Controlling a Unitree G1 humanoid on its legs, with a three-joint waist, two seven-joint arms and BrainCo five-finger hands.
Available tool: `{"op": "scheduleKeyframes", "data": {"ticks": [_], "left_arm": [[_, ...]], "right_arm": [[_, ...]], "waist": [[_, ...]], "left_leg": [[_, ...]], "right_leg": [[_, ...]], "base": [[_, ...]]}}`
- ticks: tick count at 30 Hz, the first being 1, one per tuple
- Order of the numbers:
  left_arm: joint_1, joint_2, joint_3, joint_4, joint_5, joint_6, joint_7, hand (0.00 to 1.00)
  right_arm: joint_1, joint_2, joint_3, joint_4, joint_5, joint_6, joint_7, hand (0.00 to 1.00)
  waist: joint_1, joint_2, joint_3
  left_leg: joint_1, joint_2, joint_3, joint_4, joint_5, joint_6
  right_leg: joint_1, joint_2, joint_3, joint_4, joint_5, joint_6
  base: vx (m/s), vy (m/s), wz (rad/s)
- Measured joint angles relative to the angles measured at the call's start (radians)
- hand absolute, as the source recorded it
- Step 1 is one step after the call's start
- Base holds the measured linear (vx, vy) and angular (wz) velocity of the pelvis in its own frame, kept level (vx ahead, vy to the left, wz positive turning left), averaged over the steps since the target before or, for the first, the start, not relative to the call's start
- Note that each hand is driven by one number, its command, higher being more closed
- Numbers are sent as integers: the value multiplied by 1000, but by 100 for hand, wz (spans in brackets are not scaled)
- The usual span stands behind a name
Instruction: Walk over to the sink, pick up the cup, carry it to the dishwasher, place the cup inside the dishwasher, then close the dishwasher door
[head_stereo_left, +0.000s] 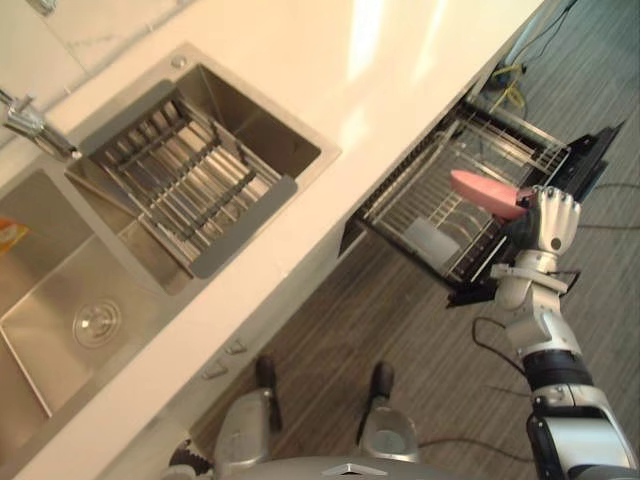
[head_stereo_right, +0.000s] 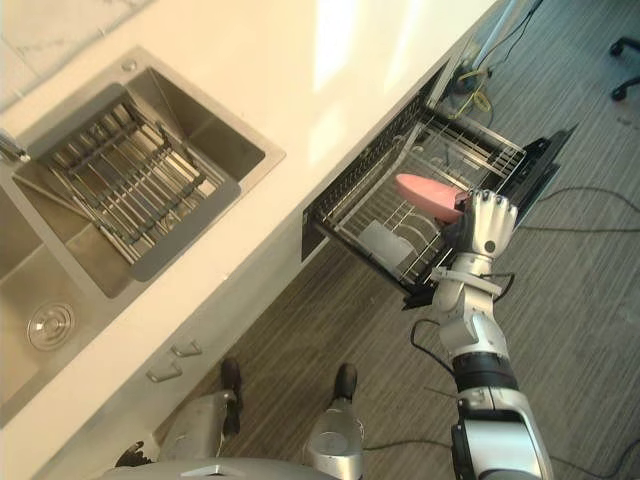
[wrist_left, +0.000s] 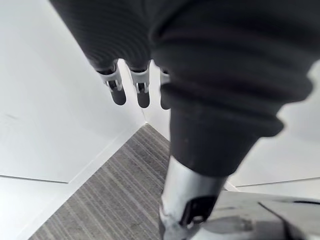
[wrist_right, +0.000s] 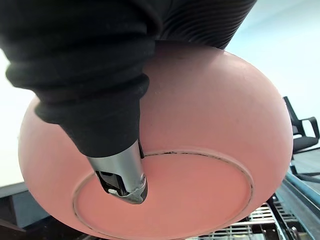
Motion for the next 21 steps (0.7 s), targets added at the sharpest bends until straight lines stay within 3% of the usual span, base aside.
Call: {"op": "scheduleKeyframes", "data": {"ticks": [3,9,19,21], "left_arm": [[-18,1,-5,0,16,37,-26,0],[-52,7,-49,-1,44,95,-32,0],[-86,18,-82,1,44,108,-32,0],[-93,22,-84,3,44,107,-32,0]], "right_arm": [[-79,-36,37,52,33,5,-2,100],[-202,-115,117,139,96,6,-2,100],[-342,-172,197,253,155,49,1,100],[-374,-192,234,288,157,78,-4,100]], "waist": [[5,8,53],[14,31,96],[36,49,120],[48,55,124]], "left_leg": [[-23,-11,-29,0,2,0],[-72,-22,-53,-7,13,3],[-122,-38,-75,-40,35,10],[-127,-41,-79,-41,37,11]], "right_leg": [[-31,-6,9,1,16,-3],[-90,-10,14,10,30,-2],[-156,-21,3,29,35,-4],[-165,-23,5,32,36,-4]], "base": [[-78,34,-10],[-15,9,-1],[6,4,3],[0,0,0]]}}
